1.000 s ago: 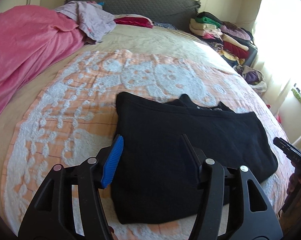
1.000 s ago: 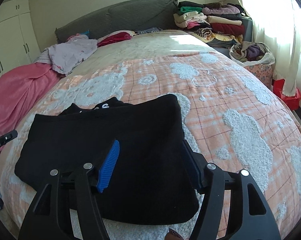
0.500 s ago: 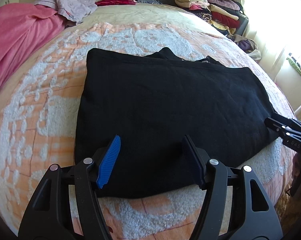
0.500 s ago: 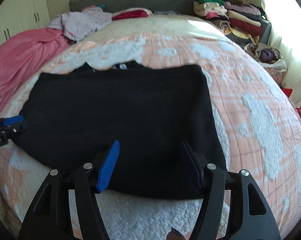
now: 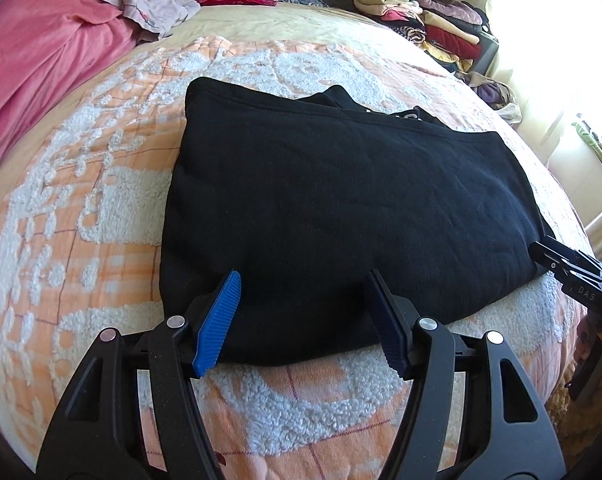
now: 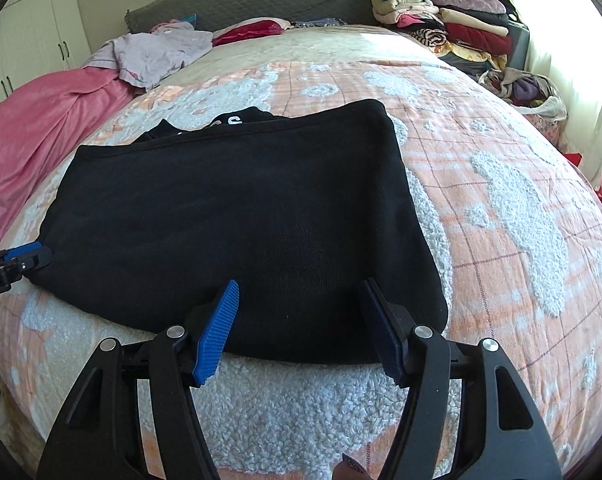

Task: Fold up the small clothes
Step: 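Withdraw both tools from the folded sweatshirt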

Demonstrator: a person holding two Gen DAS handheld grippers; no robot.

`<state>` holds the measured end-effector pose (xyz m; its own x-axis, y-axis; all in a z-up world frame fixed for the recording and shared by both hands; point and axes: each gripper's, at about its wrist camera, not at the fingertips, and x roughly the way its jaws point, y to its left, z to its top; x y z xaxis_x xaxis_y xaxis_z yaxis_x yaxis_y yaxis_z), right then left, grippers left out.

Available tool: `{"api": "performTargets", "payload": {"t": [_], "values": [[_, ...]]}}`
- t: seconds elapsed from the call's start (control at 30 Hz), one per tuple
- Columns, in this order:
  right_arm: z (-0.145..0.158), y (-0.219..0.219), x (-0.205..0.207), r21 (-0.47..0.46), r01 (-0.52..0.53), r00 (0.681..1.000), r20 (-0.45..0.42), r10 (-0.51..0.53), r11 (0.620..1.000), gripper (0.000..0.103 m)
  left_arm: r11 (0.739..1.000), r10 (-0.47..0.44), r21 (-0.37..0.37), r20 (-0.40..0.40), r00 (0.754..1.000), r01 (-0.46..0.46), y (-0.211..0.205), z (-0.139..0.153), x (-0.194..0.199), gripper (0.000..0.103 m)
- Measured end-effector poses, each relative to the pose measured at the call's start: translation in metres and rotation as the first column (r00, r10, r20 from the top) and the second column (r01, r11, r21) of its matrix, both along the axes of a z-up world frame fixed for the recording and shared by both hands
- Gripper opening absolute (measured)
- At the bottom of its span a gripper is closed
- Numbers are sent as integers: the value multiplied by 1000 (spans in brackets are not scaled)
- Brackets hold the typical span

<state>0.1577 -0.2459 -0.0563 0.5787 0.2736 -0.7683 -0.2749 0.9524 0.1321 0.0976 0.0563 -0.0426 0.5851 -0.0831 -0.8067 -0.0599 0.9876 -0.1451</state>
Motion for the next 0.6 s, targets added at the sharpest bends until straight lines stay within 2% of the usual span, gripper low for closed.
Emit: {"api": "performTargets", "payload": {"t": [0.27, 0.33, 0.6], "values": [[10, -5, -11, 27, 31, 999, -22, -31, 999, 63, 999, 22, -32, 20, 1000, -22, 6, 12, -10, 56], [13, -6, -14, 35, 40, 999, -20, -39, 999, 71, 999, 25, -35, 23, 999, -24, 6, 15, -13, 56], [25, -9, -28, 59, 60, 998, -4, -60, 996, 85, 999, 26, -31, 33, 999, -25, 5, 22, -20, 61]]}}
